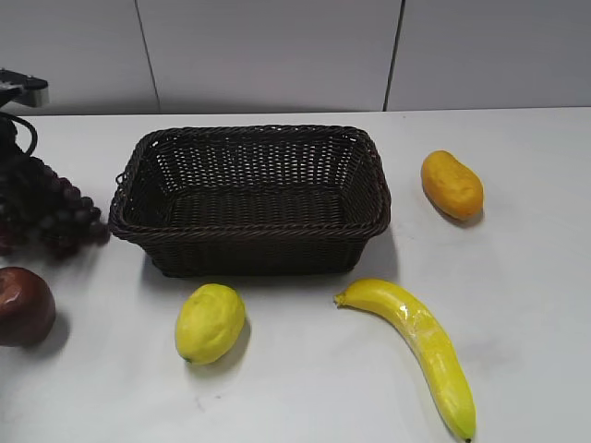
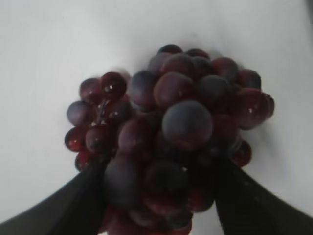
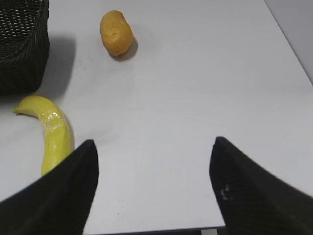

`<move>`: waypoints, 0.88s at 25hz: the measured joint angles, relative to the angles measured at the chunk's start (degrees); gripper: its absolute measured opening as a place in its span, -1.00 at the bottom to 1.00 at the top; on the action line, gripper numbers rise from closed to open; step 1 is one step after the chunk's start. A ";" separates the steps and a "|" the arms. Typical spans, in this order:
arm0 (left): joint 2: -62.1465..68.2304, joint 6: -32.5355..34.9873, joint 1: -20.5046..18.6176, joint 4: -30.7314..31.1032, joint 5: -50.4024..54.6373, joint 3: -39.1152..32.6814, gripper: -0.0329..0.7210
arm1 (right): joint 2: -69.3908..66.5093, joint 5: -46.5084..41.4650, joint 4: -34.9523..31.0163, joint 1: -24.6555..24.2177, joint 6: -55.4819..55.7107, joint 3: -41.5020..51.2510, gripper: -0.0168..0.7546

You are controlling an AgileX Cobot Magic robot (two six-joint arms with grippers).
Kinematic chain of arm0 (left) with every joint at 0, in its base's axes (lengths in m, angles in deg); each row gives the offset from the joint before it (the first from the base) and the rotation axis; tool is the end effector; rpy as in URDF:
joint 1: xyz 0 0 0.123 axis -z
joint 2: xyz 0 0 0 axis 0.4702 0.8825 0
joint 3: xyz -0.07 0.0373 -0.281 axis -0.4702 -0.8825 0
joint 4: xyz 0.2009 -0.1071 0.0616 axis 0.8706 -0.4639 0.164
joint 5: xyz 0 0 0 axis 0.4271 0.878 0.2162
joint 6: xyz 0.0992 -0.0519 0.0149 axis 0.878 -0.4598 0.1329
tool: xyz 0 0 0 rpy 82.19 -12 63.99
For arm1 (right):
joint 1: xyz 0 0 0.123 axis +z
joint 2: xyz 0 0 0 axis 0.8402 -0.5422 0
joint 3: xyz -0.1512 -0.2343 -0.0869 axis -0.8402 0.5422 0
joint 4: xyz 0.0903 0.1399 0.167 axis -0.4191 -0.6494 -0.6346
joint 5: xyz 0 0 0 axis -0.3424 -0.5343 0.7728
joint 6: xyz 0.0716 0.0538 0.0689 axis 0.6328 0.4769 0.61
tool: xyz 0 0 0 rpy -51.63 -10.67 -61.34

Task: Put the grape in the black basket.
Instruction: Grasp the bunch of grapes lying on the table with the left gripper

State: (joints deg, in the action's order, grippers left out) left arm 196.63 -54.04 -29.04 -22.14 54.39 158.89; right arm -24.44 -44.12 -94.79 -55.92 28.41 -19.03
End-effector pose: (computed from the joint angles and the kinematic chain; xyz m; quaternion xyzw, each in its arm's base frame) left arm 0.3856 -0.0088 0.1676 0.2543 0.9634 -0.0524 0.0673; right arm -0.0072 0.0082 0.2605 0.0052 0.8472 0.0585 0.5280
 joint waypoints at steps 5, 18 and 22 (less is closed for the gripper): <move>3.13 0.04 0.00 -4.67 2.78 0.39 0.71 | 0.00 0.00 0.00 0.00 0.00 0.00 0.44; 4.92 0.04 0.00 -6.79 3.12 0.46 0.18 | 0.00 0.00 0.00 0.00 0.00 0.00 0.44; 4.92 0.04 0.00 -6.81 3.06 0.46 0.15 | 0.00 0.00 0.00 0.00 0.00 0.00 0.44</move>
State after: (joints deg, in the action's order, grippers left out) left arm 201.55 -54.00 -29.04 -28.95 57.45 159.35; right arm -24.44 -44.12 -94.79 -55.92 28.41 -19.03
